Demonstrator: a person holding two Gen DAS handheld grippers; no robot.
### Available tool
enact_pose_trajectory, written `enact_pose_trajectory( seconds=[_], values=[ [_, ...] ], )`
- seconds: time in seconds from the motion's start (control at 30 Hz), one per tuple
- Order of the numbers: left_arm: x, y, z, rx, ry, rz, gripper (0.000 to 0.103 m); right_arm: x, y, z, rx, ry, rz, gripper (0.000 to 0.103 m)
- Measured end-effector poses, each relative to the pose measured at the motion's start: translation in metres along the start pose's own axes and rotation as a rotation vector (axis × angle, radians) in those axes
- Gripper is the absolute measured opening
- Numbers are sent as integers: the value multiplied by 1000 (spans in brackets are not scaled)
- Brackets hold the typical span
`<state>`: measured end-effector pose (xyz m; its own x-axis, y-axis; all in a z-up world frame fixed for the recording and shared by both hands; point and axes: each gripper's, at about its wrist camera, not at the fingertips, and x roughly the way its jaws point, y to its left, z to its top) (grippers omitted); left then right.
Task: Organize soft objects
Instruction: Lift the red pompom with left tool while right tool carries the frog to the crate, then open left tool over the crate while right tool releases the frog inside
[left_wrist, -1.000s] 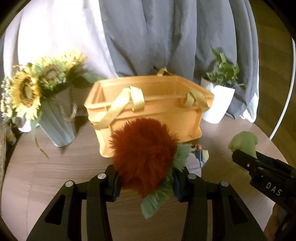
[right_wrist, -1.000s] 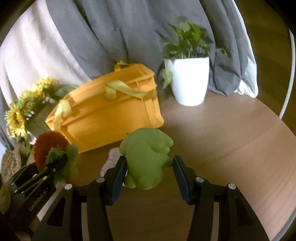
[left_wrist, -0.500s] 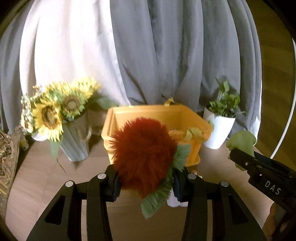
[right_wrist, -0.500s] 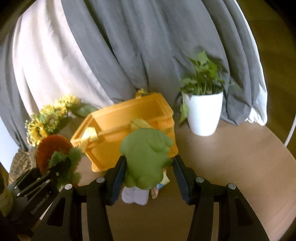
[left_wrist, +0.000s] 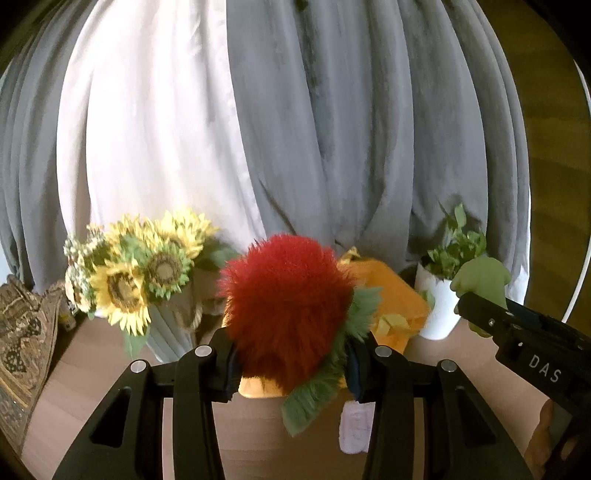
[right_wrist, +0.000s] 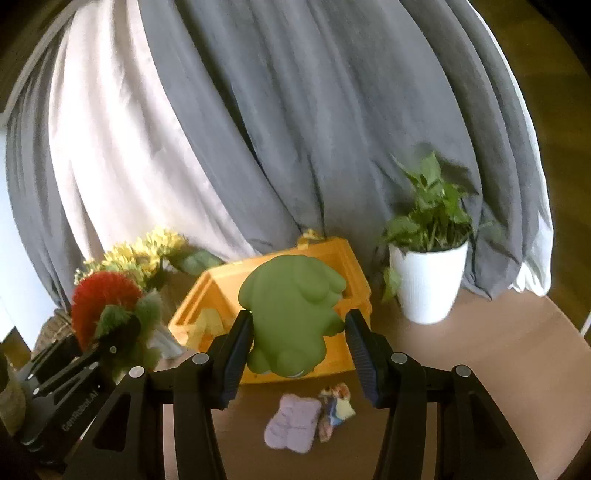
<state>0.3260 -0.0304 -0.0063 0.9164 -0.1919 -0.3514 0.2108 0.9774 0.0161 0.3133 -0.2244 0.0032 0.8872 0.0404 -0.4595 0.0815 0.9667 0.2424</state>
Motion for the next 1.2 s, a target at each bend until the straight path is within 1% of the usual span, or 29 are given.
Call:
enact_pose_trajectory(
  seconds=[0.27,0.47,0.67,0.9,1.2],
  values=[
    [5,0,18,8,-56,22,43,6,4,21,-17,-44,44,52],
    [16,-3,29,18,-74,34,43,17,3,35,-28,-65,62,52],
    [32,-2,41,25,-86,40,43,33,1,46,-37,-67,73,52],
    [59,1,54,33,-92,49,43,55,1,56,-39,-62,85,52],
    [99,5,59,28,-62,44,43,93,0,66,-48,-31,79,52]
  ],
)
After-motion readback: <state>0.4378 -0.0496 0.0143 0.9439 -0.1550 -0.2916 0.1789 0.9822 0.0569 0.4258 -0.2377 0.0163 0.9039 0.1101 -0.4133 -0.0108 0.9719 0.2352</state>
